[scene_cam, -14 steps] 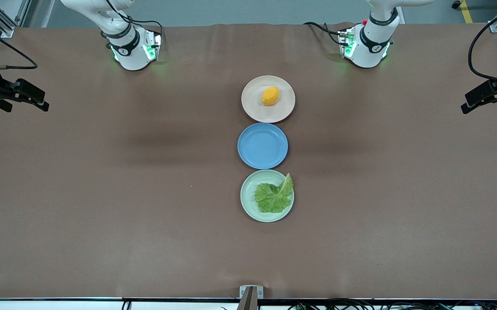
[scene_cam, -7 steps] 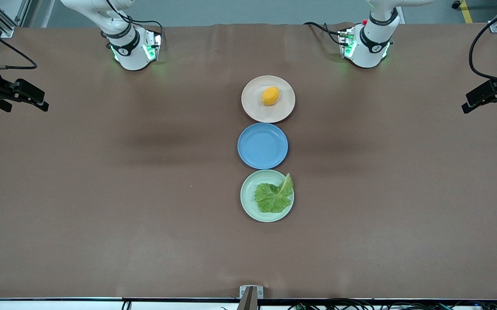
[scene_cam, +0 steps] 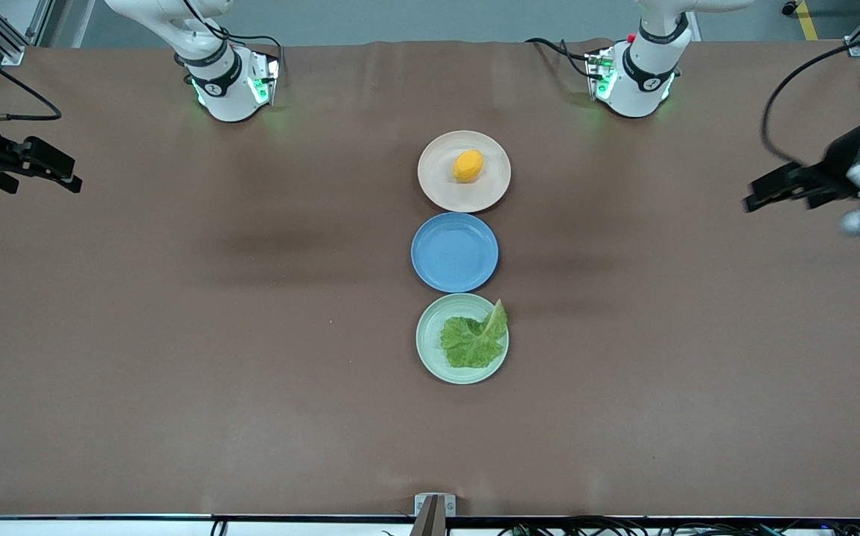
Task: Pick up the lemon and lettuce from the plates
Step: 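Reach the left gripper down to the lettuce leaf on the green plate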
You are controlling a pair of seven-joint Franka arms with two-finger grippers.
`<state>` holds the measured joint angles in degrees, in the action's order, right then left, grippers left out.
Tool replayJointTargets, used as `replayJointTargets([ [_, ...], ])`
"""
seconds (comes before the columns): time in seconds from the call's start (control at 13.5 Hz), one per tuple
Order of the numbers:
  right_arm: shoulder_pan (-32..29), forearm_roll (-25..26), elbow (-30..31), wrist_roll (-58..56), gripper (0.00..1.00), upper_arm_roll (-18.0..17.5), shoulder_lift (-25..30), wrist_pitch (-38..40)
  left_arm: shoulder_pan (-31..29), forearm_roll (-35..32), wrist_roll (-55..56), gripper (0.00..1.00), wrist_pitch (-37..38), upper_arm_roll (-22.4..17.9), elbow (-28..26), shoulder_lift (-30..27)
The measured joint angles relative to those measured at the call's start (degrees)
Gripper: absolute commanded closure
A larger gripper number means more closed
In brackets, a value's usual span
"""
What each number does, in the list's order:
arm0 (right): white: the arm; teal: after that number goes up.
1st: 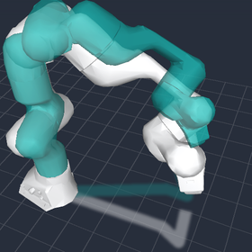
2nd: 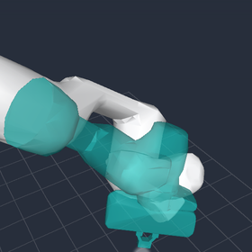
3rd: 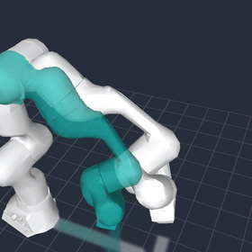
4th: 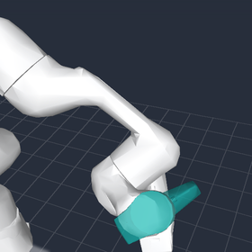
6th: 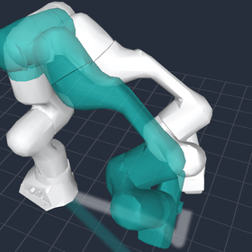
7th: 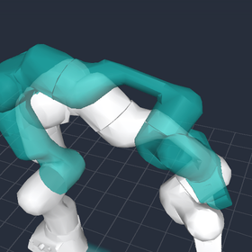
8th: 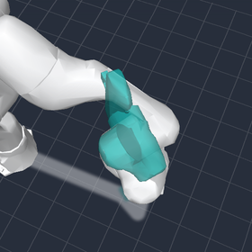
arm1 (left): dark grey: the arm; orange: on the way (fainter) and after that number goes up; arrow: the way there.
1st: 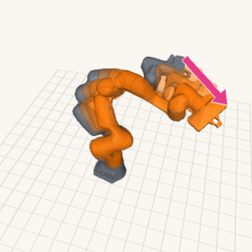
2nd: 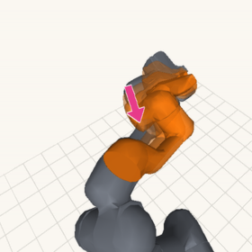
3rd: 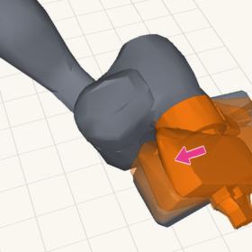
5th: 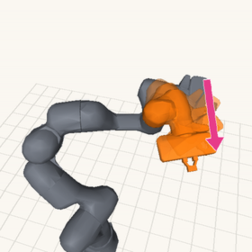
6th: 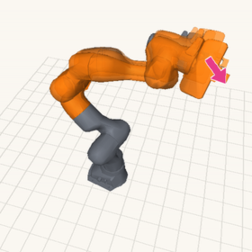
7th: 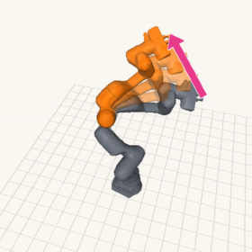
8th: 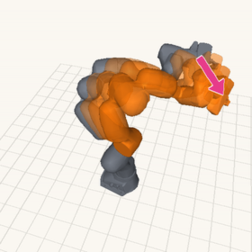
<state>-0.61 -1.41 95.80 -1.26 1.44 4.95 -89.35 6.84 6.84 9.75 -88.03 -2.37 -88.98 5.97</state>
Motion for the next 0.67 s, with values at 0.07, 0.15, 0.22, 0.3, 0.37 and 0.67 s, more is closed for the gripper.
replayJointTargets([
  [0.07,0.0,0.0,0.02,0.0,0.0,-0.01,0.0,0.0,1.86,0.33,2.51,0.0,-1.22,0.09,0.02,2.23],
  [0.15,0.0,0.0,0.03,0.0,0.0,-0.02,0.0,0.0,3.83,0.36,5.38,0.0,-2.88,0.2,0.1,4.45],
  [0.22,0.0,0.0,0.04,0.0,0.0,-0.02,0.0,0.01,5.98,0.39,8.86,0.0,-4.69,0.31,0.26,6.72],
  [0.3,0.0,0.0,0.05,0.0,0.0,-0.02,0.0,0.03,7.9,0.4,12.46,0.0,-6.58,0.43,0.54,8.89],
  [0.37,0.0,0.0,0.06,0.0,0.0,-0.03,0.0,0.06,9.38,0.47,15.85,0.0,-8.65,0.62,0.8,10.75],
  [0.67,0.0,0.0,0.08,0.0,0.0,-0.06,0.0,0.12,16.28,0.55,32.67,0.0,-16.84,0.92,2.58,17.75],
])
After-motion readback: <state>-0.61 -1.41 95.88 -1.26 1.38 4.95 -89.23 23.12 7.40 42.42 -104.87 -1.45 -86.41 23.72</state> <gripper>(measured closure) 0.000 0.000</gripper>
